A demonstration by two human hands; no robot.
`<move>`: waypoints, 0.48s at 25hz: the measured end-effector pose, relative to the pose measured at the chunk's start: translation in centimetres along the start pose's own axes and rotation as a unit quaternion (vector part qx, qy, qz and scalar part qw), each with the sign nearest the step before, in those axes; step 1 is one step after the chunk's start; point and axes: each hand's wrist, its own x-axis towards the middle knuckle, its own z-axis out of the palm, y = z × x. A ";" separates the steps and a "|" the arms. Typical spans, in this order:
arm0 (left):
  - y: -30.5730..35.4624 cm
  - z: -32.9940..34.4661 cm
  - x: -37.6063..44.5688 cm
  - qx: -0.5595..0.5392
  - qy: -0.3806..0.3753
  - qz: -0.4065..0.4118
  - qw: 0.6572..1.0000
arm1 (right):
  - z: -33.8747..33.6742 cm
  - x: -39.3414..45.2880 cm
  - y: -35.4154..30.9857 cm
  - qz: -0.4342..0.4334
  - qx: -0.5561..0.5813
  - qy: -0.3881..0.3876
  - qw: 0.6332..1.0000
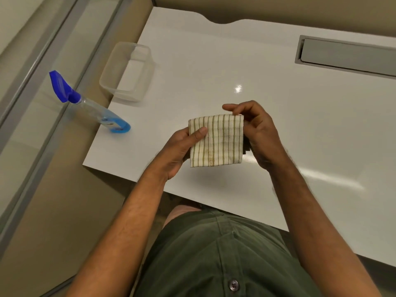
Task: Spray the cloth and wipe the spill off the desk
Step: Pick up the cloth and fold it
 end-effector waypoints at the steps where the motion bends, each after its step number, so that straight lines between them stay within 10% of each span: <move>1: 0.4 -0.8 0.3 -0.004 0.012 0.015 1.000 | 0.4 0.7 0.3 0.012 0.032 0.019 0.999; 12: 4.7 -11.7 5.1 0.032 0.128 0.075 0.988 | 10.6 8.2 2.5 0.073 -0.118 0.018 0.990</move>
